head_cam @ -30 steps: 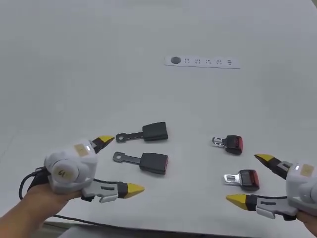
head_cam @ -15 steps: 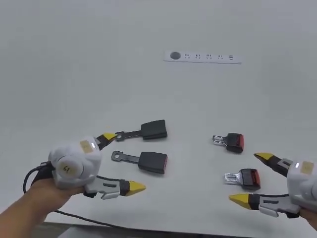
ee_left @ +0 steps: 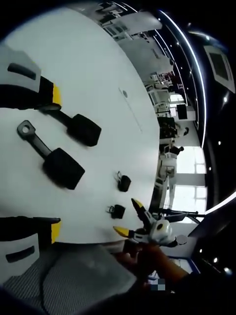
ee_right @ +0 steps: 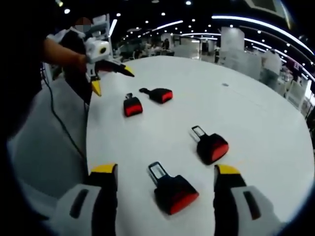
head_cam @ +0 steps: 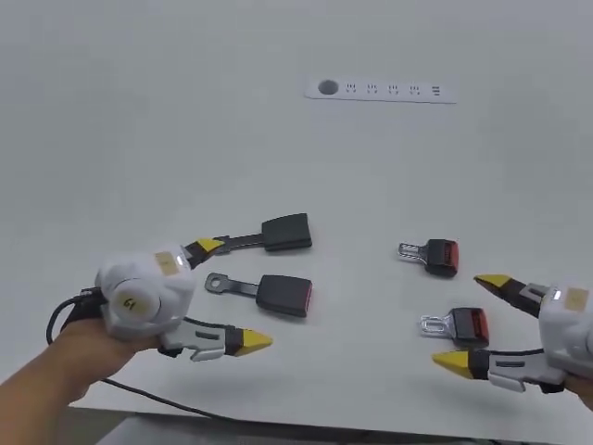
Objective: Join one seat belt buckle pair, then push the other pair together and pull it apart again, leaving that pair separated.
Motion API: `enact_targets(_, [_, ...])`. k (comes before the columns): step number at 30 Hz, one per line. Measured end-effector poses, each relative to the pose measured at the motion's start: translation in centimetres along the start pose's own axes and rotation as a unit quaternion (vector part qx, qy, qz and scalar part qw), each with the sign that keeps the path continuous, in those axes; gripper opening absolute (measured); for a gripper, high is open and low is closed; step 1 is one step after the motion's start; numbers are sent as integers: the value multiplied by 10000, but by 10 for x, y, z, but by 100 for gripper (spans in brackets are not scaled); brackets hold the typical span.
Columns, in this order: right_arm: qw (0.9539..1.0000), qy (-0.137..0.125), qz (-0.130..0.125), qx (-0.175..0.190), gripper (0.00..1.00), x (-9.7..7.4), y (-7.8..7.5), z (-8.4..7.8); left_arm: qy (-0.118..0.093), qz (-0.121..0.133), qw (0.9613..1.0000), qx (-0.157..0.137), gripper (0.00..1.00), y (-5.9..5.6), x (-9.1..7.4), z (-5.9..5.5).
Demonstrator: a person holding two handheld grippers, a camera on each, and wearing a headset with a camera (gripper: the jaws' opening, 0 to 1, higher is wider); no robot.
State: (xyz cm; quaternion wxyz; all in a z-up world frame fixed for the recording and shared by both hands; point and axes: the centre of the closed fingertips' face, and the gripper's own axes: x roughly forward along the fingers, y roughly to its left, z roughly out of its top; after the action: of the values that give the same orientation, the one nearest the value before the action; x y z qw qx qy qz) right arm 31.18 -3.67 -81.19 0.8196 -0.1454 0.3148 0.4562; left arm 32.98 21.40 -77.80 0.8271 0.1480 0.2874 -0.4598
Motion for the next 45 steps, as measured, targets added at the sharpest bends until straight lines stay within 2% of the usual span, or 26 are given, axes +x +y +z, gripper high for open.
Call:
enact_targets(3, [10000,-18,-17,87,82,3,0,-3,45,17,10000,-50,93,3,2,-5])
enact_targets(5, [9999,108,9,12,82,4,0,-9,90,-7,10000,-14,92,3,2,-7])
enact_targets(7, [9998,195,70,-28,81,6,0,-15,120,-55,9999,59,92,2,4,-7])
enact_targets(10, [9996,271,121,-40,80,6,-2,-20,315,-146,9991,250,91,1,9,-13])
enact_targets(15, [9982,451,309,-231,78,6,-1,-25,439,-318,9975,443,87,-2,14,-16])
enact_targets(19, [9967,564,482,-329,76,6,-3,-28,614,-489,9948,656,83,-3,20,-21])
enact_targets(24, [9942,669,704,-459,72,5,-6,-30,751,-681,9907,907,81,-5,29,-21])
enact_targets(27, [9927,728,804,-531,70,5,-6,-31,958,-828,9850,1173,76,-3,36,-27])
enact_targets(30, [9913,789,903,-548,69,6,-7,-31,1075,-969,9807,1311,75,-4,44,-30])
enact_targets(32, [9892,872,992,-630,68,6,-5,-32,1156,-1044,9769,1462,74,-3,49,-30])
enact_targets(34, [9878,921,1062,-677,66,5,-4,-33,1164,-1110,9752,1522,72,-3,54,-27])
enact_targets(37, [9854,1008,1168,-716,63,5,-4,-34,1283,-1202,9680,1791,68,0,59,-30])
enact_targets(41, [9810,1145,1296,-874,58,5,-2,-36,1364,-1323,9647,1821,65,0,66,-33])
enact_targets(45, [9793,1172,1361,-937,53,4,-3,-36,1506,-1468,9575,1971,59,1,68,-40])
